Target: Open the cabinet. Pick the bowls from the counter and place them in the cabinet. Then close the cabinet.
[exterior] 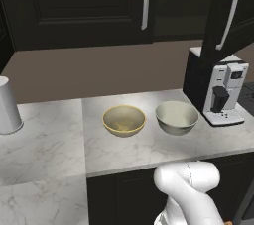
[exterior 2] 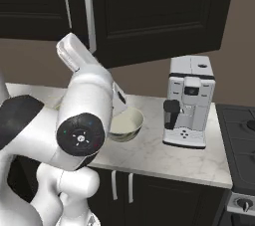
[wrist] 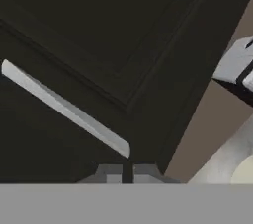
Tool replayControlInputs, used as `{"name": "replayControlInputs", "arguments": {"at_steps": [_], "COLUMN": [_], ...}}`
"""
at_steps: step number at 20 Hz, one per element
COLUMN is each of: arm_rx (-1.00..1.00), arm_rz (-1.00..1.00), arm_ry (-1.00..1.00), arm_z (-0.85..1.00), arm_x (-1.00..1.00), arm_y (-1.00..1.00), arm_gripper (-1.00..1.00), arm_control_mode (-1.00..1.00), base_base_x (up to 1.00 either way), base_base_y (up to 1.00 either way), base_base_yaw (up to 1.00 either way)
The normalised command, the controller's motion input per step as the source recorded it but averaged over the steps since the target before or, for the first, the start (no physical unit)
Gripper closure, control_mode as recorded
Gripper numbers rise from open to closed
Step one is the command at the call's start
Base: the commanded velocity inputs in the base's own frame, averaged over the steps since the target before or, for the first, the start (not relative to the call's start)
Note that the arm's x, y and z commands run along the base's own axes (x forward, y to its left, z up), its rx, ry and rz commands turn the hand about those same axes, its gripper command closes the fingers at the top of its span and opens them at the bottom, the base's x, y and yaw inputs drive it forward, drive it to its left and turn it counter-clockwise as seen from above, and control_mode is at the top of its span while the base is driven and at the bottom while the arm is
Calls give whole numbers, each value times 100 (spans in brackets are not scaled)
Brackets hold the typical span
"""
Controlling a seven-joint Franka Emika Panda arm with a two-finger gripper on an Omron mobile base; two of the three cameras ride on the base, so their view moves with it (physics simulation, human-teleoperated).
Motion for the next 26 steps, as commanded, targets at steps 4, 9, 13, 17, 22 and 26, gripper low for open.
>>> {"name": "replayControlInputs", "arguments": {"at_steps": [4,9,13,17,22,26], "arm_rx": [-54,-47,-28,-20,-12,-7], "arm_rz": [-1,-5,-2,-12,-6,-12], "arm_ry": [-7,1,7,8,-6,-8], "arm_z": [38,27,-5,-54,-27,-13], "arm_x": [9,27,38,98,54,31], "arm_y": [100,100,94,81,18,-7], "arm_gripper": [-100,-100,-100,-100,-100,-100], "arm_control_mode": [-100,-100,-100,-100,-100,-100], "base_base_x": [0,0,0,0,0,0], "base_base_y": [0,0,0,0,0,0], "base_base_yaw": [0,0,0,0,0,0]}}
